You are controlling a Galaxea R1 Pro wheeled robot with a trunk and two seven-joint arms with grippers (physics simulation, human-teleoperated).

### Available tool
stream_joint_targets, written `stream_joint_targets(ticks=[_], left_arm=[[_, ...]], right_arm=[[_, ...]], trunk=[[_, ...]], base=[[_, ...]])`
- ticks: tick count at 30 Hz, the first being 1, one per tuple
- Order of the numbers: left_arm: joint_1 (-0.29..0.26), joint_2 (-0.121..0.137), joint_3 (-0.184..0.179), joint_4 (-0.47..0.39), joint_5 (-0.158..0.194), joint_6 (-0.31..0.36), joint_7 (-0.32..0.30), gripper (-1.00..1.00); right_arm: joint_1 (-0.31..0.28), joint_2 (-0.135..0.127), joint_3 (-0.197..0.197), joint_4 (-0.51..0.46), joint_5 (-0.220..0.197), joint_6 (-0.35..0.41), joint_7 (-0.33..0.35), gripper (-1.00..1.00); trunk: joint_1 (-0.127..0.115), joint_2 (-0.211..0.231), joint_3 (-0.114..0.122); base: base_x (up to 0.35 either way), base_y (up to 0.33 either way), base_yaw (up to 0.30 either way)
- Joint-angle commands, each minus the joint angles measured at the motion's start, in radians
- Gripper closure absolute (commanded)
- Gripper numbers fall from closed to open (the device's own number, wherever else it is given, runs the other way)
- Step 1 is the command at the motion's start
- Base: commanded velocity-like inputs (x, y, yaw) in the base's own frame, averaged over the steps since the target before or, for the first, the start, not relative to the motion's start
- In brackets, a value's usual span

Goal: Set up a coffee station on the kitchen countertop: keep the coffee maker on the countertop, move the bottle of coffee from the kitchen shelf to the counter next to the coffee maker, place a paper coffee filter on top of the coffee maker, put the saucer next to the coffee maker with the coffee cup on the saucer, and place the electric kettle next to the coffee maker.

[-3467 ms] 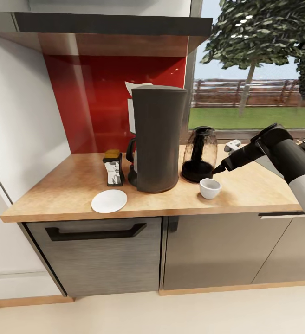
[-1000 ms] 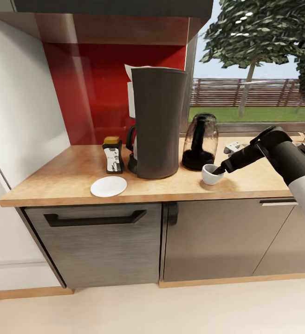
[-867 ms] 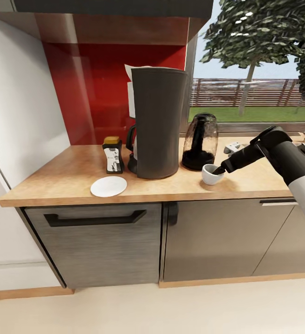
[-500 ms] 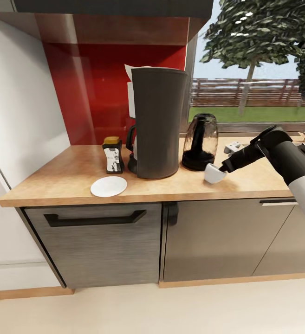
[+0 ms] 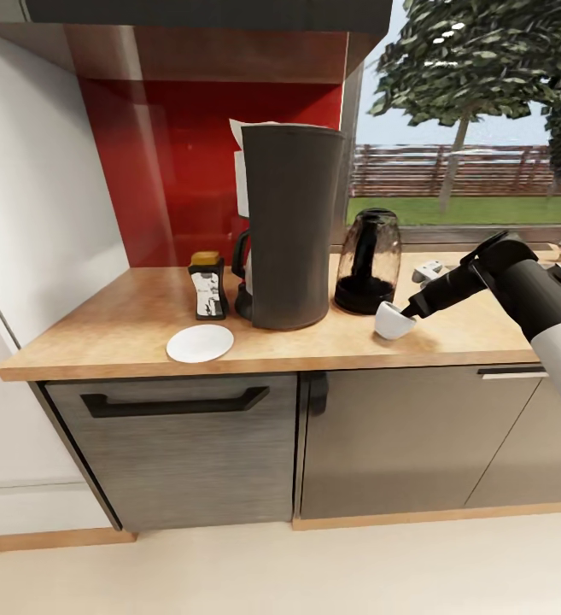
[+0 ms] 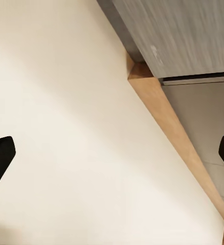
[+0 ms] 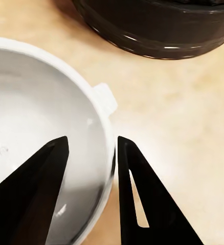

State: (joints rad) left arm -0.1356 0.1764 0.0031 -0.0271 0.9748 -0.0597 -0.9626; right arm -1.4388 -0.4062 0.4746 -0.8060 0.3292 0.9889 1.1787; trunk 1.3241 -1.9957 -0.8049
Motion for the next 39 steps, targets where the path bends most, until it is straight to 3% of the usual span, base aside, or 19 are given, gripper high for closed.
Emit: stream_joint_targets(ticks=[1, 4, 25, 39], left_arm=[[-0.001, 0.0, 0.0, 0.001, -0.002, -0.006, -0.002, -1.0], [-0.001, 0.0, 0.0, 0.001, -0.002, -0.006, -0.003, -1.0], [-0.001, 0.0, -0.002, 0.0, -0.002, -0.006, -0.004, -1.0], [-0.001, 0.0, -0.002, 0.0, -0.002, -0.006, -0.003, -1.0]], right_arm=[[0.0, 0.0, 0.002, -0.001, -0.003, 0.017, 0.012, 1.0], [0.0, 0.0, 0.002, -0.002, -0.003, 0.017, 0.012, 1.0], [0.0, -0.001, 0.004, -0.014, 0.003, 0.019, 0.012, 1.0], [0.0, -0.002, 0.005, -0.062, 0.007, 0.019, 0.012, 1.0]], trunk=[[0.0, 0.0, -0.001], [0.0, 0.0, -0.001], [-0.081, 0.147, 0.065], [-0.081, 0.147, 0.065]], base=[[0.0, 0.0, 0.0], [0.0, 0.0, 0.0], [0.0, 0.0, 0.0], [0.0, 0.0, 0.0]])
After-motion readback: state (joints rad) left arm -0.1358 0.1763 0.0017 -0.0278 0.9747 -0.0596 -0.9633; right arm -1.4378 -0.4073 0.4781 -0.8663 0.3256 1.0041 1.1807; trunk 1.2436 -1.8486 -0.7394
